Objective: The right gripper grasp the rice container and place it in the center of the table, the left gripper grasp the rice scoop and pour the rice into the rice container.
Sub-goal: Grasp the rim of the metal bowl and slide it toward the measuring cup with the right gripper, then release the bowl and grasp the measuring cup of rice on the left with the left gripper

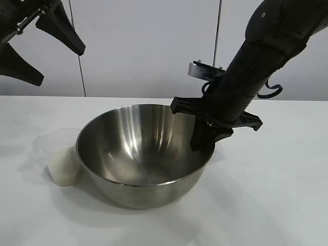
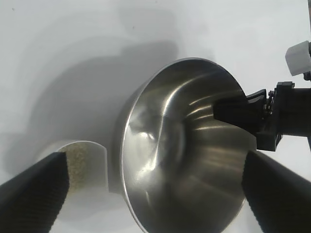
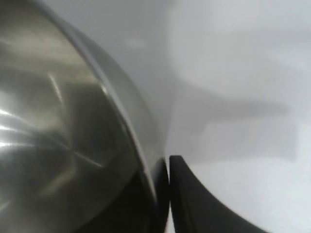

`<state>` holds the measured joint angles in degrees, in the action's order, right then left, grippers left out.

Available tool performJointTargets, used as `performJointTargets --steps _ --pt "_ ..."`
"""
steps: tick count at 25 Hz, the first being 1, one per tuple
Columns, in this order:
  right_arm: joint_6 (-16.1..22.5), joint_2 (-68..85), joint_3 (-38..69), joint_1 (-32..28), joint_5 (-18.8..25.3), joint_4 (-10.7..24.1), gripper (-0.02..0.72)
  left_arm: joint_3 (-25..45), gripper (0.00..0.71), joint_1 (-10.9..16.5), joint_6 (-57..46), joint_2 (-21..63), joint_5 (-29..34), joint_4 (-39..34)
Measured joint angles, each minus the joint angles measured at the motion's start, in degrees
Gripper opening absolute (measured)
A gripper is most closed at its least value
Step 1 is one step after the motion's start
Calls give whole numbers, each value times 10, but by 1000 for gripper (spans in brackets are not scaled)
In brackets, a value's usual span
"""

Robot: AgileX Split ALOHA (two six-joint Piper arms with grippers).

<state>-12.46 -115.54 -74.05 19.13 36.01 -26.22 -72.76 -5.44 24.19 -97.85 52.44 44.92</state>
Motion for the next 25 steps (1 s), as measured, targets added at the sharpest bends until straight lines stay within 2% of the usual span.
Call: performJointTargets --steps 2,5,7,8,11,14,16,19,25 --pt "1 0 0 0 0 -1 244 0 695 0 0 0 0 0" --pt "2 1 0 0 2 -1 501 0 695 0 0 0 0 0" --pt "5 10 -5 0 11 1 597 0 695 0 0 0 0 0" --pt "10 17 -10 0 20 7 622 0 695 0 0 0 0 0" --pt "39 48 -59 0 60 42 646 0 695 0 0 0 0 0" --pt "81 66 -131 -10 133 101 652 0 695 0 0 0 0 0" --pt "95 67 -169 -29 189 136 652 0 695 0 0 0 0 0" --pt "94 71 -197 -79 250 166 652 0 695 0 0 0 0 0" --pt "65 111 -201 -194 328 201 652 0 695 0 0 0 0 0"
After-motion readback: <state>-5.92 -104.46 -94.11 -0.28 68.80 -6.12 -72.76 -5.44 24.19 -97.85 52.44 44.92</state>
